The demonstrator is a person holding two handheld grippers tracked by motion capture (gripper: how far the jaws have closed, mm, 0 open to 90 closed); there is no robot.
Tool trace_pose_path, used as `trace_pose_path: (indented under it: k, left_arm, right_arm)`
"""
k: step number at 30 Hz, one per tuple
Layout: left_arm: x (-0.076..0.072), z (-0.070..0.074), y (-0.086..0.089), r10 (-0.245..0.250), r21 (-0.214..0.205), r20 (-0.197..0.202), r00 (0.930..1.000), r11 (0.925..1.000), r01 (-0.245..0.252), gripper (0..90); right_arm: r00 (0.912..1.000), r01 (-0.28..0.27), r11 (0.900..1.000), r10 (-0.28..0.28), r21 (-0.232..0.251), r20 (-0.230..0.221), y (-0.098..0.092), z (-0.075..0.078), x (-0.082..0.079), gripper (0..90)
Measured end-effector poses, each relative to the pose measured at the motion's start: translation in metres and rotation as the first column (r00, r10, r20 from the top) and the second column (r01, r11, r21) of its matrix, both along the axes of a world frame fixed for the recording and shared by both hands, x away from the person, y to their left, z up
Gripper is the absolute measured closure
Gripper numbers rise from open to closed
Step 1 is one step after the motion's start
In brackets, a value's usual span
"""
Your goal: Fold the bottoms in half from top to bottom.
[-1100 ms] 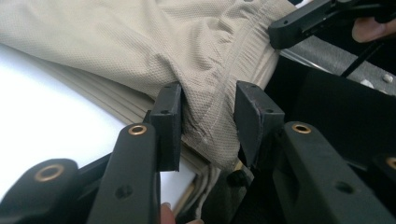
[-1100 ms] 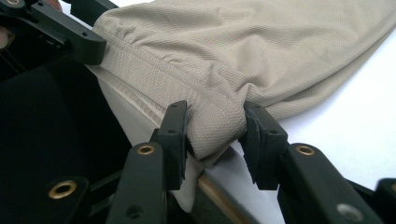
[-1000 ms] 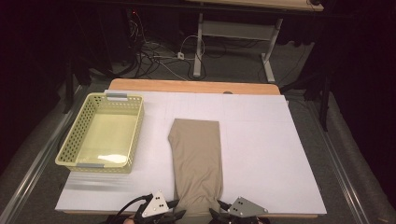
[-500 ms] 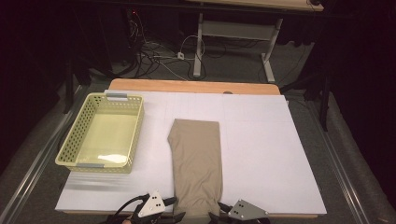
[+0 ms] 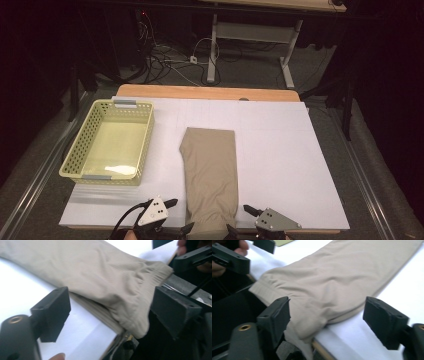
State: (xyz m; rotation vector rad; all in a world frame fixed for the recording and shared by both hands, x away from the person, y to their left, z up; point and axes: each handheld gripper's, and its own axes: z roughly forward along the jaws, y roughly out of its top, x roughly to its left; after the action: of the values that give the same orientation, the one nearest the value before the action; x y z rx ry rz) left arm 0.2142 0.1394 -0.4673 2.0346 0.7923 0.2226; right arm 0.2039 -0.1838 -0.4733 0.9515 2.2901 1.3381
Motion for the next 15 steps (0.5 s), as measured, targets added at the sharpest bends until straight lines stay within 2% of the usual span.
trace_pose_path:
  k: [2, 3, 7, 15]
  left_arm:
    - [0.001, 0.000, 0.002, 0.008, -0.003, 0.002, 1.0000, 1.0000, -0.008, 13.4]
    - [0.004, 0.000, 0.006, 0.024, 0.000, -0.001, 0.9997, 0.9997, -0.024, 11.6]
    - [0.009, 0.000, 0.013, 0.059, 0.006, -0.012, 0.9982, 0.9982, -0.059, 5.5]
    - [0.015, 0.001, 0.020, 0.086, 0.006, -0.033, 0.9957, 0.9963, -0.086, 0.0]
  right_arm:
    - [1.0000, 0.009, 1.0000, -0.009, 0.001, 0.002, -0.002, 0.000, 0.001, 19.9]
    - [0.9998, 0.021, 0.9997, -0.021, 0.008, 0.005, -0.006, 0.000, 0.003, 16.6]
    - [0.9987, 0.049, 0.9987, -0.049, 0.012, 0.013, -0.011, 0.000, 0.006, 12.7]
    - [0.9952, 0.093, 0.9956, -0.094, 0.013, 0.028, -0.020, 0.002, 0.010, 5.8]
